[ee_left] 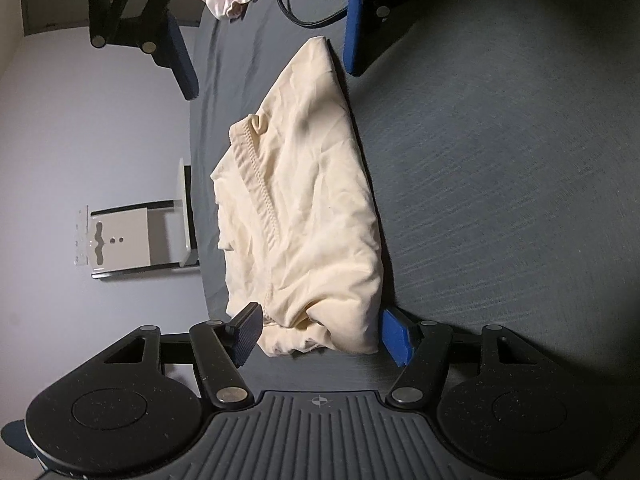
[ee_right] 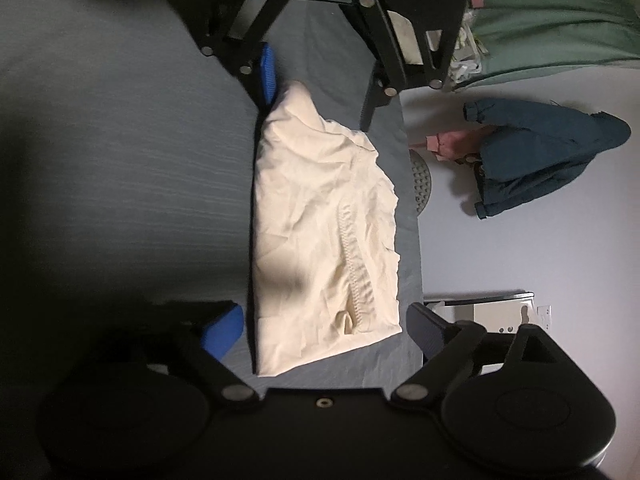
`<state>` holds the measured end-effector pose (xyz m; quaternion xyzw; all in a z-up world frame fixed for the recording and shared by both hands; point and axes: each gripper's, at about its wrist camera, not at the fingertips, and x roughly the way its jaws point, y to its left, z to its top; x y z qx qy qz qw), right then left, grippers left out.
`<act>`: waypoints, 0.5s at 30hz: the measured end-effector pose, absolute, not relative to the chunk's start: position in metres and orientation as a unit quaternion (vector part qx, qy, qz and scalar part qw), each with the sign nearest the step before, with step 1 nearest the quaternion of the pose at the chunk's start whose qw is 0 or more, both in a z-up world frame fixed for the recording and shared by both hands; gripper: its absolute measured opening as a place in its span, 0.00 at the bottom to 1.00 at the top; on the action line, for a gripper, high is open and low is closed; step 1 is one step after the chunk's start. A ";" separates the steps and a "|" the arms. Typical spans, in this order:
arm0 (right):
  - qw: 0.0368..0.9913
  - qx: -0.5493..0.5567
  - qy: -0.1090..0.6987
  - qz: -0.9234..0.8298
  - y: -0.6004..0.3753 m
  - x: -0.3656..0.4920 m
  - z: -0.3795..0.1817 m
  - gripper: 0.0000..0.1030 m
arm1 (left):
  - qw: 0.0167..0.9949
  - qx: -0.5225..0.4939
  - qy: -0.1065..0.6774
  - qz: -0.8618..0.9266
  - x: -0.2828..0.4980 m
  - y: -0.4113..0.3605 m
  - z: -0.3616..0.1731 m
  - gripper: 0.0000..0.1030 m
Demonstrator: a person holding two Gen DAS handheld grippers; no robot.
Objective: Fold clothes
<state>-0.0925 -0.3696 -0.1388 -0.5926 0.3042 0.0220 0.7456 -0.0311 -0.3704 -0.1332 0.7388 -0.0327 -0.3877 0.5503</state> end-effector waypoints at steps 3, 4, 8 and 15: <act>0.751 -0.588 0.301 0.015 -0.371 -0.091 -0.139 0.89 | 0.553 0.737 -0.025 -0.387 -0.031 -0.370 -0.131 0.63; 0.751 -0.588 0.300 0.014 -0.371 -0.091 -0.139 0.89 | 0.553 0.737 -0.023 -0.388 -0.031 -0.370 -0.131 0.63; 0.748 -0.591 0.302 0.005 -0.370 -0.091 -0.139 0.89 | 0.551 0.739 -0.026 -0.387 -0.033 -0.367 -0.130 0.63; 0.739 -0.599 0.309 -0.003 -0.370 -0.091 -0.142 0.87 | 0.554 0.738 -0.029 -0.385 -0.034 -0.365 -0.130 0.63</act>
